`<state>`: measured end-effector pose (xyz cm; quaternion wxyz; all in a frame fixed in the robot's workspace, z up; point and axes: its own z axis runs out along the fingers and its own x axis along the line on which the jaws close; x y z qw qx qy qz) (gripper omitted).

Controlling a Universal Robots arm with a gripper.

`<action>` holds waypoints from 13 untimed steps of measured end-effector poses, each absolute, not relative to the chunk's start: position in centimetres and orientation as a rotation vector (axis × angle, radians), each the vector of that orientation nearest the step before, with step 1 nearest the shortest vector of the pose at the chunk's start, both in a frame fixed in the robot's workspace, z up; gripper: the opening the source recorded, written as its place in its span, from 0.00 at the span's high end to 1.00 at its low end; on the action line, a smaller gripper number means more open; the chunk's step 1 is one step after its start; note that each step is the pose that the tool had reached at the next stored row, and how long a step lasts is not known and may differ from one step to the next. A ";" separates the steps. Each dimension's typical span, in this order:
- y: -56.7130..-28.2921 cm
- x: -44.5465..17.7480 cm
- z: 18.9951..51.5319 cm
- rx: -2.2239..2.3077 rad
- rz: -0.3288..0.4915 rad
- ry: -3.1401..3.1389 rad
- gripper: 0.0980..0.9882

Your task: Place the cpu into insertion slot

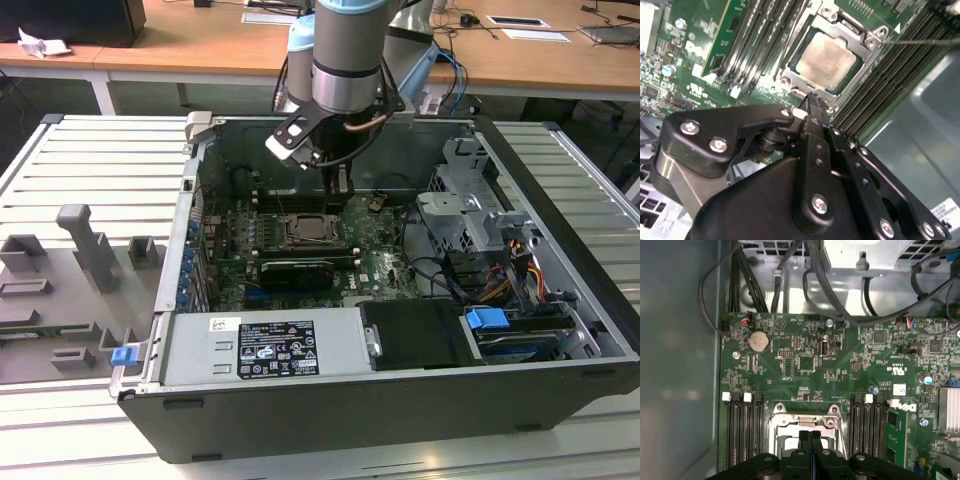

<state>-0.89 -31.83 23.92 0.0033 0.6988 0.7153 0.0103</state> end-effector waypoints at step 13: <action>-31.8 -3.7 23.3 2.182 0.036 2.254 0.99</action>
